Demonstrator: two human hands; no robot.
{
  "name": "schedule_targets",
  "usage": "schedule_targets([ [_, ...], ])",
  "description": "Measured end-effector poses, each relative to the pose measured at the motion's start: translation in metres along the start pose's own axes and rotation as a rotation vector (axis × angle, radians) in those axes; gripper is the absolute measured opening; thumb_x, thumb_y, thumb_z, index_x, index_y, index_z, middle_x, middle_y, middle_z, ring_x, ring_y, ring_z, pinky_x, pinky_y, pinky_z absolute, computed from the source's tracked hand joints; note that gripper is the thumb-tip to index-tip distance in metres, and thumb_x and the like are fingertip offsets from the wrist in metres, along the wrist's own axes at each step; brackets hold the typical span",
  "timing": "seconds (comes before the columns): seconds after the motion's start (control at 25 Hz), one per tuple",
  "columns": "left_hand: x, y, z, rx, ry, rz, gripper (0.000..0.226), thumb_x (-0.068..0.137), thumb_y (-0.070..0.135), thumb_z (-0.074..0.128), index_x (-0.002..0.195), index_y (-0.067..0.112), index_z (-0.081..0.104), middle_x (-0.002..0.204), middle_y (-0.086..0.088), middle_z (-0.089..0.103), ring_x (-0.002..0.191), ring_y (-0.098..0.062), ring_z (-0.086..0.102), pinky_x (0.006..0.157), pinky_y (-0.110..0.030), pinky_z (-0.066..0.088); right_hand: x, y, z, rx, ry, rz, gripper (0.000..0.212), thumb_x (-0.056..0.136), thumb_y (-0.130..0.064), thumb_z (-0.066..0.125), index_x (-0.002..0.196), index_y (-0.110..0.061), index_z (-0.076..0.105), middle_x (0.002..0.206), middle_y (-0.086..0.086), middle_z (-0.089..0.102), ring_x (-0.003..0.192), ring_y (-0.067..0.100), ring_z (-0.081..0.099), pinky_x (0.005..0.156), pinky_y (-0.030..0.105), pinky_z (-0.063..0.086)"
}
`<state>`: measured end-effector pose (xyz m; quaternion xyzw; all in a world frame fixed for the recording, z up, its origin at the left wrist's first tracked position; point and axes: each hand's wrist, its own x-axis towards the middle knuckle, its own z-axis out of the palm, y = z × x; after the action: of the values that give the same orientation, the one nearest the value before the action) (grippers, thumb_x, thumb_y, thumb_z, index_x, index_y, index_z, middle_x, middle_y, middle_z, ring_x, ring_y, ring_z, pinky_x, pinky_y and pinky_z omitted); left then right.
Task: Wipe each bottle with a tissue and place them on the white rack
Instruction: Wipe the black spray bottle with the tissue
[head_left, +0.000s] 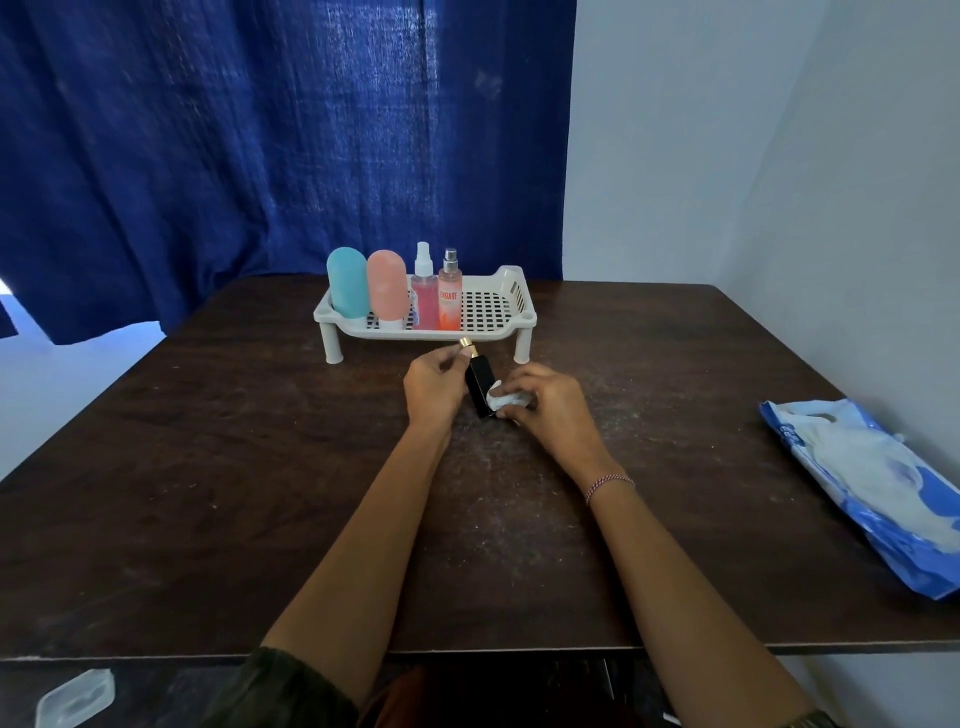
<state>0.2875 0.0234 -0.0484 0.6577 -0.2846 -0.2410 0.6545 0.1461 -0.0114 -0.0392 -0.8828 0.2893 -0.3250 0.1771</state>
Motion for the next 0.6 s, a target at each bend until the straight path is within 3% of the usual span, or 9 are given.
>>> schedule_targets([
  [0.16, -0.003, 0.002, 0.003, 0.153, -0.094, -0.032, 0.038, 0.090, 0.022, 0.063, 0.126, 0.011, 0.060, 0.106, -0.003, 0.065, 0.096, -0.020, 0.065, 0.085, -0.043, 0.056, 0.003, 0.004, 0.000, -0.001, 0.003, 0.023, 0.026, 0.070, -0.004, 0.077, 0.095, -0.007, 0.073, 0.100, 0.006, 0.066, 0.092, 0.017, 0.060, 0.086, 0.026, 0.049],
  [0.32, -0.002, 0.000, 0.003, 0.130, -0.059, -0.032, 0.038, 0.089, 0.017, 0.064, 0.126, 0.009, 0.059, 0.115, -0.010, 0.066, 0.103, -0.021, 0.064, 0.092, -0.044, 0.053, 0.003, -0.001, 0.002, 0.061, 0.035, 0.035, 0.022, 0.072, 0.000, 0.073, 0.093, -0.005, 0.073, 0.098, 0.007, 0.065, 0.091, 0.016, 0.060, 0.083, 0.007, 0.040],
  [0.44, -0.001, 0.002, 0.001, -0.055, -0.049, -0.095, 0.035, 0.092, 0.012, 0.059, 0.126, 0.006, 0.059, 0.119, -0.014, 0.064, 0.107, -0.024, 0.062, 0.096, -0.044, 0.050, 0.001, -0.006, 0.003, 0.089, 0.044, -0.032, 0.027, 0.075, 0.009, 0.067, 0.096, -0.007, 0.073, 0.099, 0.005, 0.061, 0.091, 0.007, 0.054, 0.084, -0.001, 0.036],
  [0.6, -0.006, 0.014, 0.003, -0.433, -0.201, -0.317, 0.032, 0.097, 0.008, 0.047, 0.126, -0.003, 0.054, 0.117, -0.019, 0.062, 0.105, -0.028, 0.060, 0.096, -0.042, 0.048, 0.001, -0.007, -0.002, 0.147, 0.130, -0.044, 0.027, 0.074, 0.011, 0.066, 0.090, -0.009, 0.074, 0.095, 0.003, 0.065, 0.086, 0.002, 0.055, 0.081, 0.001, 0.040],
])
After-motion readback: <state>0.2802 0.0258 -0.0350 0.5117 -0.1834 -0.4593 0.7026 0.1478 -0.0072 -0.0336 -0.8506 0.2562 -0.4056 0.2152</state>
